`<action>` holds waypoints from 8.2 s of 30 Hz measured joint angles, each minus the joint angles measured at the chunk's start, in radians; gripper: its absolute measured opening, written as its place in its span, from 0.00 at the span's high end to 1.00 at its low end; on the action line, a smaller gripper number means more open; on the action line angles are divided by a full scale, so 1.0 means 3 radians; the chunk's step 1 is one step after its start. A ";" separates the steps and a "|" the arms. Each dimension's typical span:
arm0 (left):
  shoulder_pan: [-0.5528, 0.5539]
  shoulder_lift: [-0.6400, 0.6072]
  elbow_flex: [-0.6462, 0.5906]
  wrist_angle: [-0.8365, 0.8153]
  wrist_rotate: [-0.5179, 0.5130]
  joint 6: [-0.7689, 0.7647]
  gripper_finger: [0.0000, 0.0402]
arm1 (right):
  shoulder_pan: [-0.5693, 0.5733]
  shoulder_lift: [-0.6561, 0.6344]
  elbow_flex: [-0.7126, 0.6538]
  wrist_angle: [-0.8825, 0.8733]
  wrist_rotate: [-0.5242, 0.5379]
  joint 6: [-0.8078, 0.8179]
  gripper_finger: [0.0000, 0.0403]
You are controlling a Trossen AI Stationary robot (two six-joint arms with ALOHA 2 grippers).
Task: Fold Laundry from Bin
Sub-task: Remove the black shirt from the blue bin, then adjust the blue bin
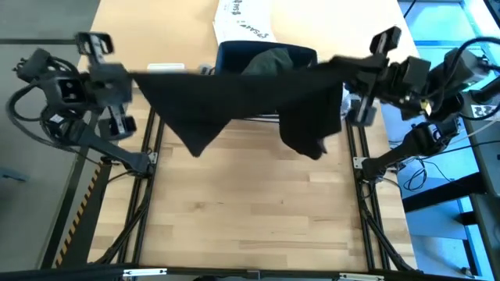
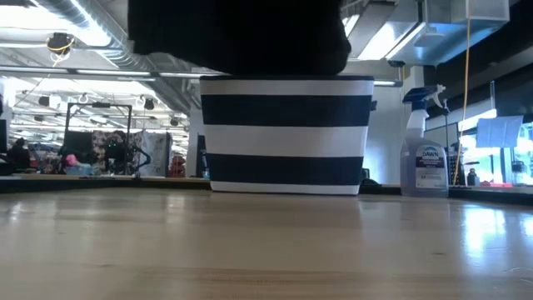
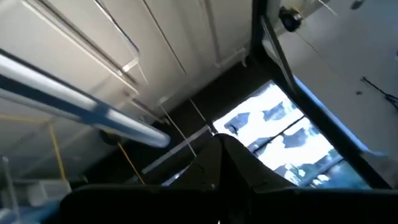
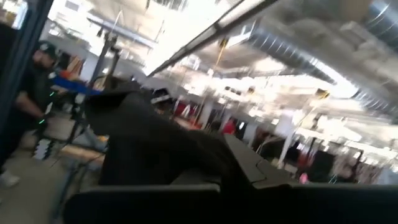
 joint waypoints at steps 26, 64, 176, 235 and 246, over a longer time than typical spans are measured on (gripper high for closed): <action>-0.0934 0.0005 -0.1954 -0.1469 -0.2220 -0.1898 1.00 | 0.0492 0.0828 -0.1412 -0.1838 0.0199 0.2149 1.00; -0.2881 0.0922 -0.3728 -0.0174 -0.1457 -0.6265 1.00 | 0.2101 0.1062 -0.3835 0.0757 -0.0457 0.5710 1.00; 0.0899 0.0741 -0.1918 -0.2154 -0.2071 -0.1710 0.53 | 0.0632 0.1059 -0.1676 -0.1688 0.2190 0.2885 1.00; 0.1140 0.0743 -0.1920 -0.2243 -0.1681 -0.1358 0.53 | -0.0850 0.0951 -0.1638 -0.2961 0.0626 0.1708 0.36; 0.1281 0.0743 -0.1920 -0.2536 -0.1653 -0.1188 0.68 | -0.1267 0.0951 -0.1638 -0.2743 -0.0104 0.1275 0.68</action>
